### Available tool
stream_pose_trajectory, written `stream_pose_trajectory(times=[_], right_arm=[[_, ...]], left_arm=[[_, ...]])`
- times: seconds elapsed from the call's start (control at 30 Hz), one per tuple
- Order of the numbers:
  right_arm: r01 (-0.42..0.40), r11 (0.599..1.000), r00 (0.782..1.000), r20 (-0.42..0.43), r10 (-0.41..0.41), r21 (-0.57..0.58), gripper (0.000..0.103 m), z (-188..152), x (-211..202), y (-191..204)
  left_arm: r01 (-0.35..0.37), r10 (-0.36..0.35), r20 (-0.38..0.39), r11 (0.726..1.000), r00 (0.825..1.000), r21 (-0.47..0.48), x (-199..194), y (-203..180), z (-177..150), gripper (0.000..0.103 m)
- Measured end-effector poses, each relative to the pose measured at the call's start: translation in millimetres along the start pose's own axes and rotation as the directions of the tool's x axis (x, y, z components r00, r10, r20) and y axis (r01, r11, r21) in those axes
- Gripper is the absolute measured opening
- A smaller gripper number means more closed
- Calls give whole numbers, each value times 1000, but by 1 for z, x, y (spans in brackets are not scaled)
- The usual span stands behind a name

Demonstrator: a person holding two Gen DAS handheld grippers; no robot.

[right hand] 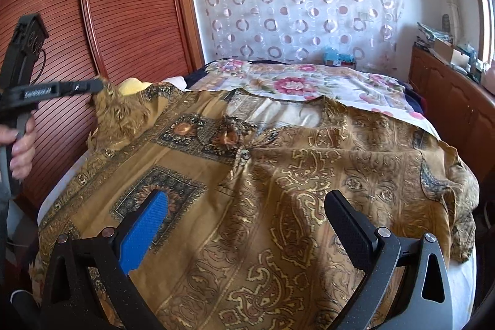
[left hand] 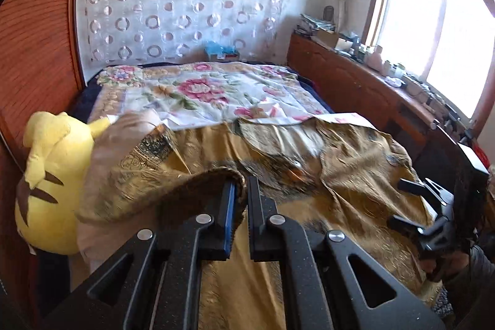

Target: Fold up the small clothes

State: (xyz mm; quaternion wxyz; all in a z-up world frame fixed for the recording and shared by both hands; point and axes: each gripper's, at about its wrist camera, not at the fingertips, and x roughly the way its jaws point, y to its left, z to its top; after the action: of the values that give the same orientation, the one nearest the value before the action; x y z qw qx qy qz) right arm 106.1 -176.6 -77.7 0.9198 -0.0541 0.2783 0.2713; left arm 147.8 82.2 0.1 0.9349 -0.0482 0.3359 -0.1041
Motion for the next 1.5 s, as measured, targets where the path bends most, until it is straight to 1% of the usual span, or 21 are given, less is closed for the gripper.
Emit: stream_pose_trajectory(times=[0.1, 0.23, 0.3, 0.37, 0.43, 0.5, 0.6, 0.67, 0.7, 0.73, 0.77, 0.93, 1.0, 1.1, 1.2, 1.27, 1.3, 1.33, 1.37, 1.4, 1.5], right_arm=[[-3, 1000, 1000, -14, 2, -4, 101, -2, 1, 4], [-25, 1000, 999, -25, 24, -11, 96, 2, 3, 10], [-39, 999, 999, -30, 38, -20, 93, 8, 7, 16], [-52, 998, 998, -32, 51, -33, 90, 14, 11, 21], [-74, 996, 997, -34, 72, -51, 82, 21, 17, 29], [-100, 993, 994, -40, 98, -70, 77, 29, 24, 37], [-162, 981, 986, -53, 157, -110, 76, 47, 39, 55], [-206, 968, 978, -71, 197, -141, 76, 57, 55, 69], [-222, 963, 974, -84, 212, -151, 73, 61, 62, 77], [-244, 956, 967, -106, 230, -160, 69, 65, 72, 86], [-264, 950, 961, -129, 245, -166, 68, 68, 83, 96], [-334, 912, 934, -214, 286, -239, 67, 79, 132, 147], [-351, 901, 924, -253, 288, -256, 66, 78, 151, 163], [-358, 897, 911, -306, 275, -259, 62, 75, 184, 179], [-318, 899, 919, -329, 216, -300, 57, 74, 207, 188], [-296, 894, 929, -320, 187, -337, 51, 73, 211, 194], [-287, 891, 931, -323, 172, -352, 42, 75, 214, 194], [-273, 890, 936, -316, 157, -365, 24, 76, 216, 193], [-262, 892, 940, -308, 149, -368, 16, 78, 217, 190], [-252, 898, 945, -293, 148, -360, 12, 81, 216, 187], [-259, 928, 953, -228, 201, -267, 11, 94, 209, 165]], left_arm=[[-19, 19, 22, 1000, 1000, 5, -13, 1, -9, 22], [-26, 26, 62, 1000, 998, -5, -35, 5, -18, 37], [-35, 36, 79, 999, 996, -12, -45, 10, -24, 39], [-63, 64, 89, 998, 994, -14, -52, 13, -31, 40], [-78, 79, 98, 997, 992, -15, -59, 17, -39, 42], [-93, 95, 104, 995, 990, -28, -62, 22, -48, 42], [-130, 134, 115, 991, 984, -45, -70, 31, -63, 45], [-138, 145, 113, 989, 983, -61, -74, 38, -70, 45], [-136, 143, 108, 988, 984, -72, -76, 44, -75, 45], [-135, 143, 106, 988, 984, -78, -77, 46, -78, 45], [-137, 146, 106, 987, 984, -85, -78, 50, -81, 45], [-180, 189, 99, 979, 977, -93, -84, 64, -89, 45], [-186, 196, 98, 977, 976, -103, -85, 67, -92, 45], [-186, 197, 108, 977, 974, -108, -90, 69, -97, 45], [-185, 197, 110, 977, 974, -105, -93, 70, -100, 45], [-184, 195, 105, 977, 975, -103, -93, 71, -102, 45], [-186, 197, 107, 977, 974, -105, -93, 71, -103, 45], [-184, 195, 109, 977, 975, -107, -94, 71, -104, 45], [-179, 191, 110, 978, 975, -111, -94, 70, -105, 45], [-176, 188, 110, 978, 976, -112, -93, 70, -105, 45], [-165, 176, 105, 980, 979, -107, -88, 67, -106, 45]])
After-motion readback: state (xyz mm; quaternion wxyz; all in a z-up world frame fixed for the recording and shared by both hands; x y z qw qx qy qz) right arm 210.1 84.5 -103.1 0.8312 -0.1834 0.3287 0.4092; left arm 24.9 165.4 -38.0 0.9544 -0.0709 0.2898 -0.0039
